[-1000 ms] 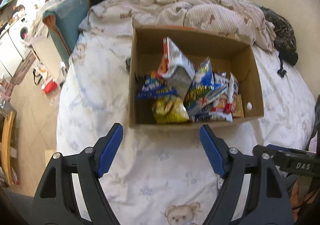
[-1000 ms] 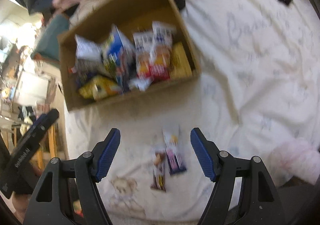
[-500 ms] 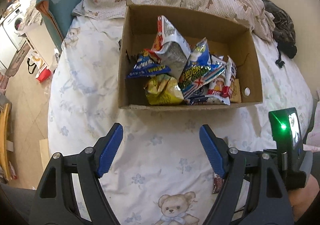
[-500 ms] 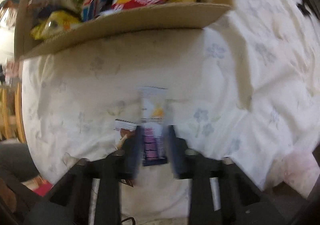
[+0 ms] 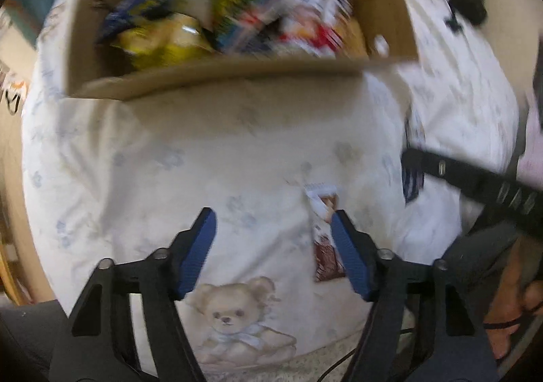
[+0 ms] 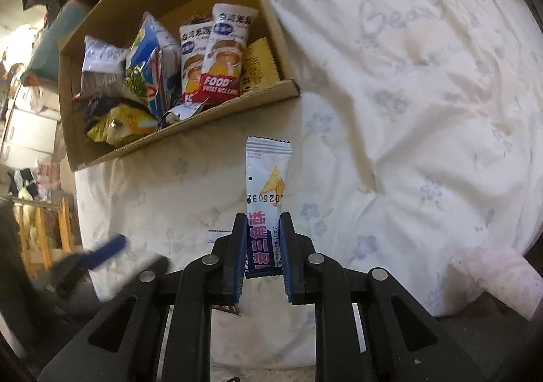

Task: Organize snacks
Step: 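Grasp the purple-printed bar with the right tool while the left tool grasps the brown bar, then carry both held bars over the box with both tools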

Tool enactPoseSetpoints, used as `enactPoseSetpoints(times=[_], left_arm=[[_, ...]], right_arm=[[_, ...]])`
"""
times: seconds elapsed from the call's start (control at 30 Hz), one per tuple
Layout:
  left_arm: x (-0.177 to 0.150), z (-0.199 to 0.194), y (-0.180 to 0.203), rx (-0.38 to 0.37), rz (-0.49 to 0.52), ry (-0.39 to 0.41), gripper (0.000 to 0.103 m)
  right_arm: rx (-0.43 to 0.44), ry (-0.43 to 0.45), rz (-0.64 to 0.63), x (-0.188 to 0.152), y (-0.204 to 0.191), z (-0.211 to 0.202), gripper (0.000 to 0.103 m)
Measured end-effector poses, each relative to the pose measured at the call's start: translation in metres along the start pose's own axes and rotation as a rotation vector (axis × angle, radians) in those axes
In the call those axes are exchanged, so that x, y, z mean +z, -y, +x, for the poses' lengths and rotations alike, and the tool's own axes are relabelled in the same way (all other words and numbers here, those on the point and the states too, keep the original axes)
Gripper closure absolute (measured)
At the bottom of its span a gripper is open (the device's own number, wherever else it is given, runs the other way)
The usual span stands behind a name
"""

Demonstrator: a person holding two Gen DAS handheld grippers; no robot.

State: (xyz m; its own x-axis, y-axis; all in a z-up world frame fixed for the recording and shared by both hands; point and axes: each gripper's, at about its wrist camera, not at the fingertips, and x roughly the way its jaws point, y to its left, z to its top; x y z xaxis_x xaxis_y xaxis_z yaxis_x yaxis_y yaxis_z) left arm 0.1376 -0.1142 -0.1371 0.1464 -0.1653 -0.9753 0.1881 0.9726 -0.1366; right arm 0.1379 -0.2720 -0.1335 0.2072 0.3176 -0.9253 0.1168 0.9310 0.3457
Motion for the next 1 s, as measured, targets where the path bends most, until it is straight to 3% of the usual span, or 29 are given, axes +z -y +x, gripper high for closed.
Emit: enactPoseSetpoints(times=[0.27, 0.33, 0.4, 0.6, 0.83, 1.0], left_arm=[[-0.021, 0.041, 0.042, 0.057, 0.030, -0.065, 0.042], [-0.025, 0.050, 0.051, 0.095, 0.074, -0.067, 0.048], [-0.029, 0.053, 0.057, 0.137, 0.135, -0.056, 0.089], [-0.018, 0.022, 0.037, 0.125, 0.087, 0.003, 0.089], [-0.004, -0.010, -0.007, 0.167, -0.013, 0.062, 0.089], [0.005, -0.034, -0.044, 0.176, -0.091, 0.093, 0.089]], right_arm=[[0.030, 0.051, 0.030, 0.013, 0.012, -0.021, 0.084], [0.025, 0.060, 0.026, 0.013, 0.010, -0.023, 0.084], [0.026, 0.059, 0.019, 0.012, 0.009, -0.023, 0.084], [0.041, 0.062, 0.000, 0.011, 0.003, -0.025, 0.084], [0.062, 0.055, -0.032, 0.012, -0.012, -0.022, 0.084], [0.140, 0.081, -0.043, 0.011, -0.024, -0.029, 0.084]])
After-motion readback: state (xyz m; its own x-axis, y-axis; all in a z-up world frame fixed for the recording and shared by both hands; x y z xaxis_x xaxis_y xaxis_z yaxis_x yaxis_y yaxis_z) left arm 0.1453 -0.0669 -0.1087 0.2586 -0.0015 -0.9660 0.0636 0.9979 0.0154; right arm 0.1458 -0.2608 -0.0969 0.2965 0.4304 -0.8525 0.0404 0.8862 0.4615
